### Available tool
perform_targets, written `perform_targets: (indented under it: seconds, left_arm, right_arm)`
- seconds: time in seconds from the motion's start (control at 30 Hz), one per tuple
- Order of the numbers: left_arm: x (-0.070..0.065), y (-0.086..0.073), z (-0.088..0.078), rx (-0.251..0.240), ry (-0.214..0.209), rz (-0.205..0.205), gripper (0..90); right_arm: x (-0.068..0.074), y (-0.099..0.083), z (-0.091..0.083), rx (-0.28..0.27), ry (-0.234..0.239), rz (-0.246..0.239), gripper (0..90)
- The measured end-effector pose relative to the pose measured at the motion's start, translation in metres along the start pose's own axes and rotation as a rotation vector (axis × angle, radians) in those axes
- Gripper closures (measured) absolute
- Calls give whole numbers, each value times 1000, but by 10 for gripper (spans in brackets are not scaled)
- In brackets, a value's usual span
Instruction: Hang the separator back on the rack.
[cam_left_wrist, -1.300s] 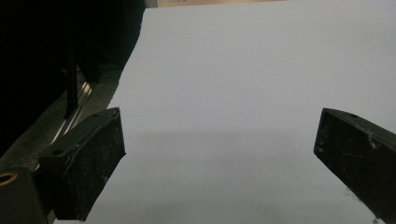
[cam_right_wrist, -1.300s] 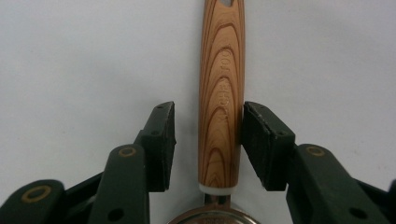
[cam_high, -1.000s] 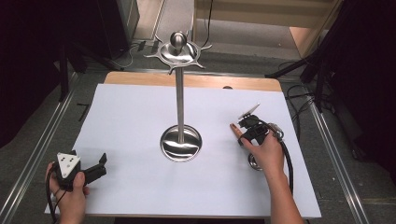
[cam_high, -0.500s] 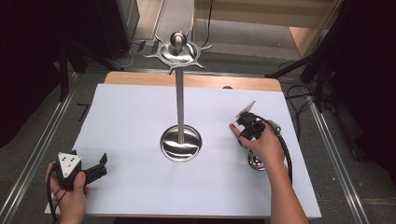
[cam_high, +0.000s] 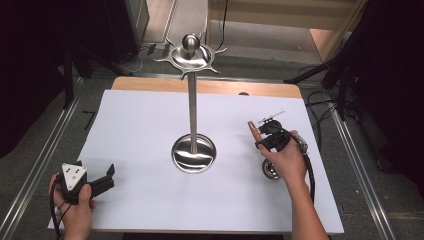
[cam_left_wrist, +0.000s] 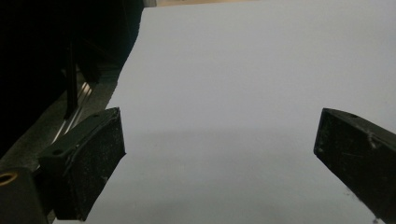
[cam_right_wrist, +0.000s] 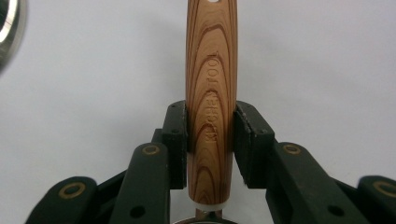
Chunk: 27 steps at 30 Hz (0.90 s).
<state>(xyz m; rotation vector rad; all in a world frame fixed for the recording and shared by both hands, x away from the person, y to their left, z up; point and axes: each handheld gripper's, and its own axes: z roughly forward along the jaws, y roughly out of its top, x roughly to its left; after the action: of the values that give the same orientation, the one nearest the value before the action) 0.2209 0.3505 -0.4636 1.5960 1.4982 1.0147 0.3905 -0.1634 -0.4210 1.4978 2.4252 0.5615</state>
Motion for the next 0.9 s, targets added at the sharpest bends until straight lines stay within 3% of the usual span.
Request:
perform_targets:
  seconds: [0.27,0.33,0.67,0.83,0.9]
  left_arm:
    - [0,0,0,0,0,2,27]
    - [0,0,0,0,0,2,27]
    - [0,0,0,1,3,-2,27]
    - [0,0,0,-2,4,-5,27]
    - [0,0,0,-3,2,-7,27]
  right_arm:
    - [6,-6,-26,-219,43,-2,694]
    - [9,-8,-34,-288,23,-15,695]
    - [21,-11,-50,-423,60,-20,694]
    - [29,-15,-57,-569,43,-23,694]
    - [31,-15,-60,-609,66,-19,694]
